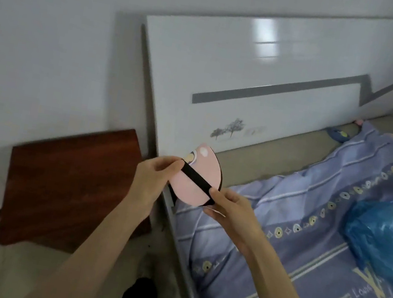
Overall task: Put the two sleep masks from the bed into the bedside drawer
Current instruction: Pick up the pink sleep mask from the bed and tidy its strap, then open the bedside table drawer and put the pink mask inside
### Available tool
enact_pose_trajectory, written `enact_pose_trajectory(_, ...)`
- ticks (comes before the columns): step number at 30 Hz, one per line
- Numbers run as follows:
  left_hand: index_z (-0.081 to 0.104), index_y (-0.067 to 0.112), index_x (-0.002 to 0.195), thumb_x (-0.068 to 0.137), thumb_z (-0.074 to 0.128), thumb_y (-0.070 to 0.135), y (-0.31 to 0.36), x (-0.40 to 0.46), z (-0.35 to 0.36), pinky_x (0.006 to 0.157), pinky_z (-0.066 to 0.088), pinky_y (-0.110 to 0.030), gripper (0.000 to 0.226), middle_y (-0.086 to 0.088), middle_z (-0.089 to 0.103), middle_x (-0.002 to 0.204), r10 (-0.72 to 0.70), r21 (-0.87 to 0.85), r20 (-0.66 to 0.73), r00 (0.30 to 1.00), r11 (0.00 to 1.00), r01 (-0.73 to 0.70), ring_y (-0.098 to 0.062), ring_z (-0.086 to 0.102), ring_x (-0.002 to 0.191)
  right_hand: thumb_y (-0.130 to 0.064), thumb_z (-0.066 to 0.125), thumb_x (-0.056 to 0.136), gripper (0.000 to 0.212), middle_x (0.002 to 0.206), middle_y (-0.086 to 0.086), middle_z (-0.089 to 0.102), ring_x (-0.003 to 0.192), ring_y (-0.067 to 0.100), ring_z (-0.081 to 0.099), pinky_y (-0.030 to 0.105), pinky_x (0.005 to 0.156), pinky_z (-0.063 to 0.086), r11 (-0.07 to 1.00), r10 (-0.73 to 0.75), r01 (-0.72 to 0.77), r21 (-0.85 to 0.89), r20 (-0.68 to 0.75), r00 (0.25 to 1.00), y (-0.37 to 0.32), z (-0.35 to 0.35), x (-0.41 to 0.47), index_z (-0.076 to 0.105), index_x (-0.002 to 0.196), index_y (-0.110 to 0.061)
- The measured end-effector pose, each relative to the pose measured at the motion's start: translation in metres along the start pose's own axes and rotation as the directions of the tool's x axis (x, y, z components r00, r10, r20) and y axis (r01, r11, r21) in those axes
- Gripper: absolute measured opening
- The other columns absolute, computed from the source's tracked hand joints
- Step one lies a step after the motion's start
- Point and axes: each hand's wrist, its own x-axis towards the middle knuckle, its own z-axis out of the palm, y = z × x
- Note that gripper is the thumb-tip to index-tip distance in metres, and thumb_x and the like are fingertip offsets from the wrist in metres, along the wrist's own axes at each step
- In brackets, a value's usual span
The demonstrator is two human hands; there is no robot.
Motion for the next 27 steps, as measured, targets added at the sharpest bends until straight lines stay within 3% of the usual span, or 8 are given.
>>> enact_pose_trajectory(4,0.066,0.011,0.095,0.085,0.059,0.012,-0.049,-0.027,-0.051,0.09,0.052,-0.04,0.013,-0.012,0.068,0.103,-0.122,-0.037,-0.049,0.991,0.992,0.121,-0.024,0.062,0.097,-0.011,0.054,0.088,0.027,0.065,-0.001,0.069,0.061,0.008,0.061,0.016,0.051,0.048,0.997,0.061,-0.059,0.055,-0.032,0.998,0.037,0.044,0.002,0.062,0.063,-0.015)
enact_pose_trajectory(9,0.055,0.012,0.12,0.089,0.055,0.022,-0.119,-0.037,-0.143,0.094,0.048,-0.035,0.033,-0.008,0.062,0.116,-0.219,0.06,-0.14,0.966,0.972,0.229,-0.02,0.059,0.107,-0.008,0.048,0.091,0.019,0.083,0.017,0.067,0.08,0.026,0.062,0.032,0.072,0.054,0.978,0.118,-0.118,-0.174,-0.009,0.993,0.091,0.103,0.023,0.064,0.08,-0.003)
enact_pose_trajectory(11,0.051,0.01,0.123,0.088,0.057,0.019,-0.159,-0.04,-0.184,0.096,0.042,-0.033,0.037,-0.01,0.057,0.124,-0.263,0.072,-0.246,0.933,0.955,0.289,-0.019,0.055,0.109,-0.007,0.048,0.091,0.019,0.09,0.026,0.064,0.085,0.031,0.059,0.035,0.078,0.053,0.924,0.139,-0.132,-0.359,-0.008,0.99,0.127,0.12,0.041,0.064,0.088,0.002)
enact_pose_trajectory(13,0.047,0.012,0.126,0.086,0.059,0.02,-0.202,-0.043,-0.22,0.091,0.036,-0.027,0.042,-0.008,0.052,0.126,-0.322,0.059,-0.298,0.899,0.934,0.354,-0.015,0.049,0.108,-0.005,0.045,0.092,0.019,0.093,0.02,0.063,0.081,0.023,0.057,0.024,0.072,0.049,0.83,0.135,-0.117,-0.546,-0.007,0.991,0.168,0.133,0.063,0.064,0.093,-0.001)
enact_pose_trajectory(16,0.036,0.016,0.134,0.082,0.064,0.028,-0.265,-0.035,-0.266,0.09,0.031,-0.026,0.061,-0.007,0.047,0.136,-0.359,0.169,-0.369,0.857,0.881,0.441,-0.02,0.043,0.122,-0.004,0.042,0.091,0.03,0.118,0.023,0.061,0.102,0.032,0.057,0.04,0.091,0.048,0.693,0.178,-0.15,-0.705,-0.034,0.983,0.225,0.143,0.097,0.056,0.118,0.001)
enact_pose_trajectory(18,0.018,0.014,0.142,0.078,0.068,0.035,-0.303,-0.02,-0.291,0.098,0.029,-0.027,0.084,-0.008,0.031,0.149,-0.401,0.178,-0.438,0.805,0.839,0.515,-0.023,0.034,0.132,-0.006,0.042,0.092,0.045,0.132,0.025,0.052,0.119,0.039,0.05,0.05,0.101,0.043,0.628,0.232,-0.17,-0.76,-0.026,0.972,0.259,0.147,0.123,0.036,0.136,-0.003)
enact_pose_trajectory(22,-0.002,0.011,0.143,0.069,0.074,0.04,-0.358,0.018,-0.32,0.114,0.019,-0.032,0.11,-0.008,0.012,0.155,-0.342,0.135,-0.503,0.794,0.876,0.463,-0.021,0.019,0.14,-0.007,0.05,0.088,0.08,0.135,0.025,0.049,0.115,0.04,0.052,0.043,0.089,0.048,0.621,0.262,-0.193,-0.76,-0.031,0.965,0.302,0.147,0.174,-0.005,0.145,-0.019)
enact_pose_trajectory(27,0.015,0.016,0.142,0.071,0.076,0.028,-0.386,0.046,-0.332,0.114,0.022,-0.035,0.095,-0.005,0.026,0.15,-0.091,0.185,-0.568,0.818,0.954,0.234,-0.012,0.026,0.134,-0.006,0.053,0.086,0.089,0.127,0.02,0.057,0.113,0.035,0.055,0.039,0.094,0.043,0.684,0.177,-0.087,-0.725,0.049,0.983,0.326,0.143,0.204,-0.012,0.143,-0.029)
